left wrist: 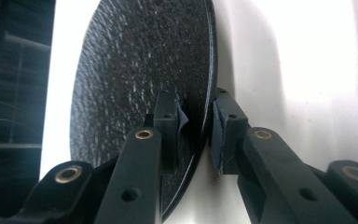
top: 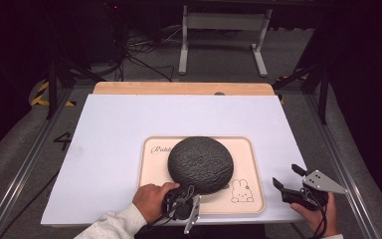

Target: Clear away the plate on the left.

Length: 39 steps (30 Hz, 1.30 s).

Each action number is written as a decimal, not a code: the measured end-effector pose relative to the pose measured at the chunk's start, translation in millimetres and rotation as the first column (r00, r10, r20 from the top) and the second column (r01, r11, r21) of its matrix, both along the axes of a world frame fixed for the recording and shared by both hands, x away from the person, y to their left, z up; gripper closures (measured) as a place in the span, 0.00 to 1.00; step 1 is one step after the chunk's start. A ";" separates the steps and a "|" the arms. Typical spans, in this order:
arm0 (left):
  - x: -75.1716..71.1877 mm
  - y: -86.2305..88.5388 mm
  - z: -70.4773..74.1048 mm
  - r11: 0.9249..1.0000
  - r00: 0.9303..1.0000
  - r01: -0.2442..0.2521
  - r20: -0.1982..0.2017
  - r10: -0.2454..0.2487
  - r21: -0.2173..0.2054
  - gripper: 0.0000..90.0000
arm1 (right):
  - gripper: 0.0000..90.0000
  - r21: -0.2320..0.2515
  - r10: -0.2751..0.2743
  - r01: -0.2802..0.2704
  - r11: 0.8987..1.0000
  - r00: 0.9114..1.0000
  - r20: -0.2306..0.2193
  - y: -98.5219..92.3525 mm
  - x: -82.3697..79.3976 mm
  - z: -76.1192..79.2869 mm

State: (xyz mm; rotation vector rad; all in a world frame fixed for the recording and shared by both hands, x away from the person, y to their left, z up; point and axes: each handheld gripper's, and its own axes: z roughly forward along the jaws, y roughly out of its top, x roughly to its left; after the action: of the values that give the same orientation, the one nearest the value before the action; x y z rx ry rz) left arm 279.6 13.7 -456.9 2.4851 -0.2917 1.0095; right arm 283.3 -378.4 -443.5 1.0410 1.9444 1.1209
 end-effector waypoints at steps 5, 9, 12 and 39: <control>1.1 0.0 -1.1 1.000 0.999 0.006 -0.034 -0.006 0.001 0.82 | 0.19 -0.001 0.006 -0.006 1.000 1.000 0.002 0.5 0.1 -0.3; 2.0 1.1 -0.1 1.000 0.998 0.008 -0.055 -0.008 -0.011 0.81 | 0.19 0.002 0.004 -0.004 1.000 1.000 -0.001 0.2 0.3 -0.5; 2.4 2.3 1.4 1.000 0.998 0.007 -0.069 -0.008 -0.017 0.81 | 0.19 -0.003 0.009 -0.009 1.000 1.000 0.001 0.7 0.4 -0.5; 3.4 8.8 21.1 0.984 0.984 0.037 -0.166 -0.066 -0.173 0.77 | 0.19 -0.005 0.018 -0.018 1.000 1.000 -0.004 1.3 0.5 -1.0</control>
State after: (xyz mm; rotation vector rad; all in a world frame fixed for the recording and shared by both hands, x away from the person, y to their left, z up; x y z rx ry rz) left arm 283.0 22.6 -435.7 2.3773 -0.2061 0.7600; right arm 283.7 -377.0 -444.5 1.0263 1.9624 1.1238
